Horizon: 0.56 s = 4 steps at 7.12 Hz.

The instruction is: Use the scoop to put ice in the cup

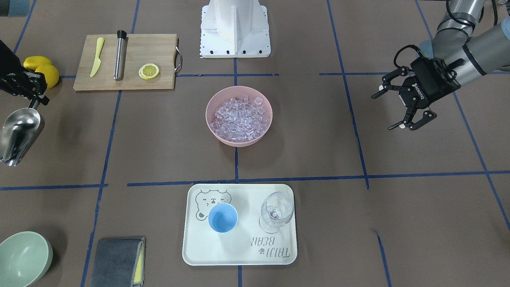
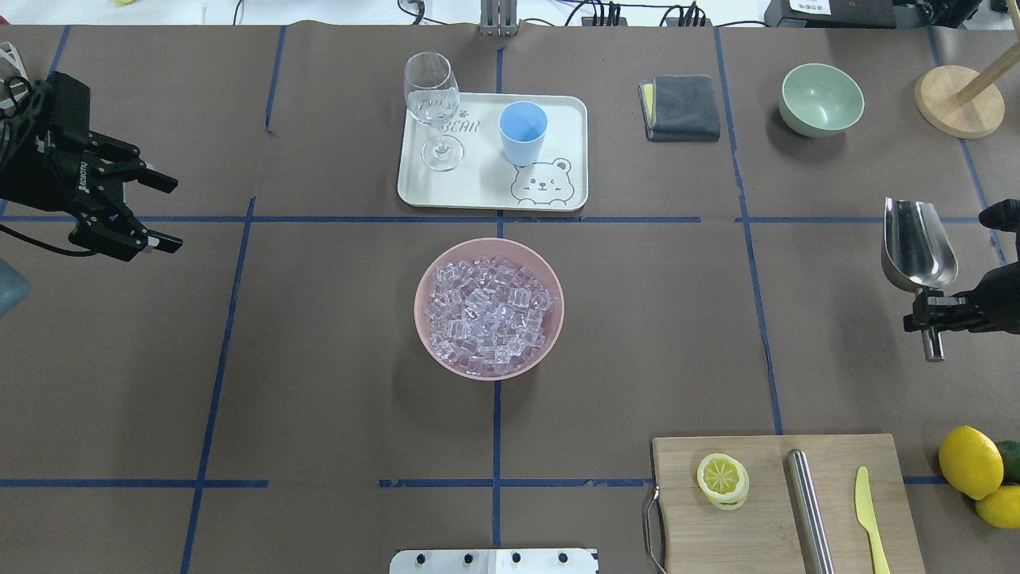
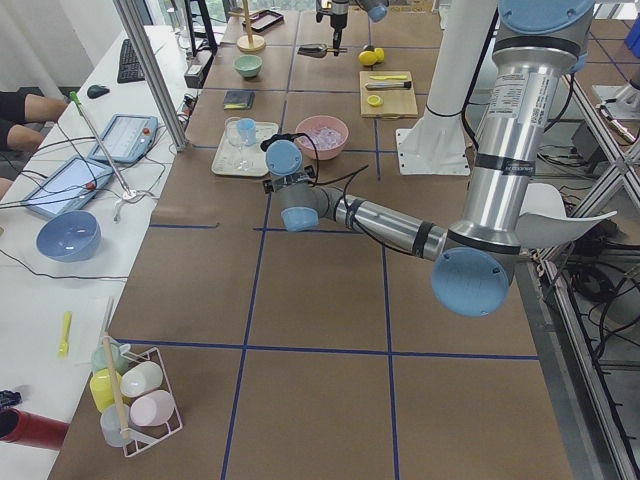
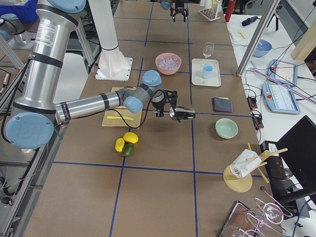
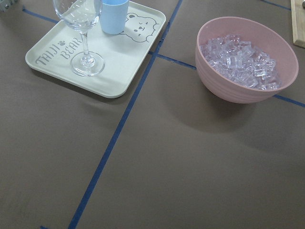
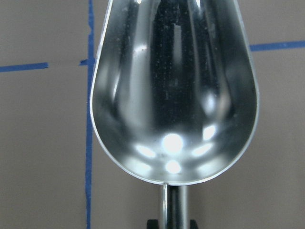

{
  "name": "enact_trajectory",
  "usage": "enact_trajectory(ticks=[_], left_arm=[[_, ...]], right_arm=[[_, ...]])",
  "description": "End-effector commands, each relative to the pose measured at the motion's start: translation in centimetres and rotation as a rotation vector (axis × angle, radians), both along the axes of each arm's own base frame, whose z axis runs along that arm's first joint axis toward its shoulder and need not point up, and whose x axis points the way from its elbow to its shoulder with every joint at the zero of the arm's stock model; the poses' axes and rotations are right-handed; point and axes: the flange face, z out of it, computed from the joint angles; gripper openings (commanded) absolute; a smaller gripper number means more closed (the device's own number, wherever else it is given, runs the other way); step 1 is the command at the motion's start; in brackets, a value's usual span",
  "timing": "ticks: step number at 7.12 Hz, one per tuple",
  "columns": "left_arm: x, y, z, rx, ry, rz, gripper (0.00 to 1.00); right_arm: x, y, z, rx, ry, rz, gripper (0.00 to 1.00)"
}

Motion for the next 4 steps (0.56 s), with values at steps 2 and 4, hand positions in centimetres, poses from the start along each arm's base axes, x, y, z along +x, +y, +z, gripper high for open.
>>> enact_trajectory(ticks=[2,4], left_arm=[[0.0,0.3,-0.5,0.014,0.012,0.009,1.0],[-0.1,0.6,-1.0,0.015,0.031,0.006,1.0]], right_arm=[[1.2,-0.5,-1.3,0.309,0.104,-0.186,0.0],[2.0,-3.0,-3.6,0.447,0.181,-0.287,0.0]])
